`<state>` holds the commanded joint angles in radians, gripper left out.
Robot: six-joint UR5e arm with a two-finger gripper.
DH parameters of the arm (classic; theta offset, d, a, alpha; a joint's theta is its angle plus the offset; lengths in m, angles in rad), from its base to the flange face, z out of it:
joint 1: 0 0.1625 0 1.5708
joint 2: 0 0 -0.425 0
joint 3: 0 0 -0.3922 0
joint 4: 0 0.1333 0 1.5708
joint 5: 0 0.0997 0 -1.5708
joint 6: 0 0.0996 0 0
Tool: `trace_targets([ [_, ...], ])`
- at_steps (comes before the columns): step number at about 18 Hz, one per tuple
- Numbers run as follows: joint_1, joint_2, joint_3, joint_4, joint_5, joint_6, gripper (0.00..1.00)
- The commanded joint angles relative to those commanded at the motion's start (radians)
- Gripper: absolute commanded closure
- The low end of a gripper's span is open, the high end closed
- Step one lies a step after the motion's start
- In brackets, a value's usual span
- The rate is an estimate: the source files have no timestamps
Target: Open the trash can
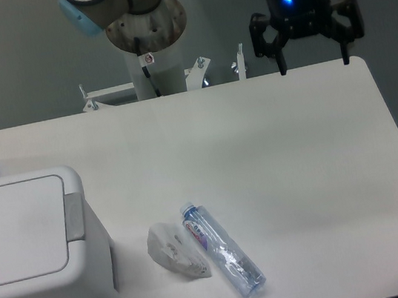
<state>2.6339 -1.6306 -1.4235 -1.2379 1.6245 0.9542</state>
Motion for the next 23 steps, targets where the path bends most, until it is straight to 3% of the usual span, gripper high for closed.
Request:
trace_targets([
  [3,-0.008,-0.006,0.005,0.005,-0.005,-0.107,0.0],
  [8,-0.095,-0.041,0.009,0.112,-0.015,-0.326,0.0],
  [13,-0.181,-0.066,0.015,0.17,-0.015,-0.491,0.0],
  [16,-0.242,-0.098,0.038,0.224,-0.015,-0.656,0.0],
  [20,-0.32,-0.132,0.049,0.239,-0.024,-0.779,0.0],
  [23,-0.36,-0.138,0.045,0.236,-0.124,-0.863,0.0],
])
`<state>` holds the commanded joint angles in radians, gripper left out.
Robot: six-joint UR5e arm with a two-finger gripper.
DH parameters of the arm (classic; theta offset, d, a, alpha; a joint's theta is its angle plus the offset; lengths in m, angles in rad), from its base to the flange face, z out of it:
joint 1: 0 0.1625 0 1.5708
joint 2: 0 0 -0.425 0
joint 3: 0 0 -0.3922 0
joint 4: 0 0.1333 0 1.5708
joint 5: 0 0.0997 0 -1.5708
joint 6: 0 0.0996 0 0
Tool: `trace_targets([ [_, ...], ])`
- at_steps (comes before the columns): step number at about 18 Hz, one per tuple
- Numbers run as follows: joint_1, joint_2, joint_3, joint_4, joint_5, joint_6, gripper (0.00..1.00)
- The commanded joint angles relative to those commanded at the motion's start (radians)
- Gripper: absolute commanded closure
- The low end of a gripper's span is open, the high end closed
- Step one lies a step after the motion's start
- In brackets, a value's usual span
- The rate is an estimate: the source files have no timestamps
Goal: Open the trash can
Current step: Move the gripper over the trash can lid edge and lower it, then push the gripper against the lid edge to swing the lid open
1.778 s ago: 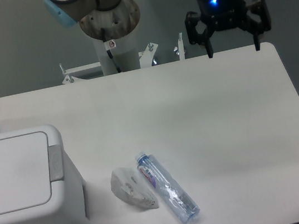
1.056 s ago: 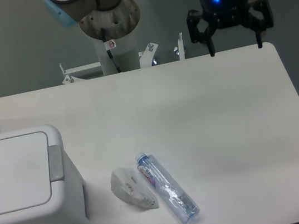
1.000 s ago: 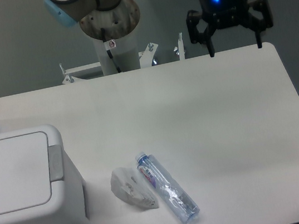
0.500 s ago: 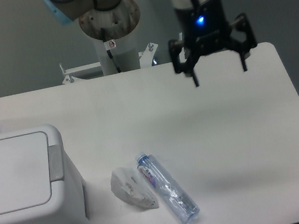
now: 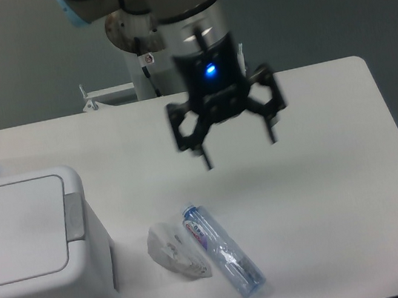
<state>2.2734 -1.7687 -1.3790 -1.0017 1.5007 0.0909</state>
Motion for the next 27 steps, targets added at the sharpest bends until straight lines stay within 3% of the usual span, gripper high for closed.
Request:
trace_targets([
  [3,-0.002,-0.003,-0.012,-0.003,-0.12,-0.098,0.0],
  [7,-0.023,-0.005,-0.049,-0.005,-0.177,-0.105,0.0],
  [15,-0.072,-0.046,-0.074,-0.003,-0.178,-0.125,0.0],
  [27,-0.086,-0.043,-0.072,0.0,-0.189,-0.157,0.0],
])
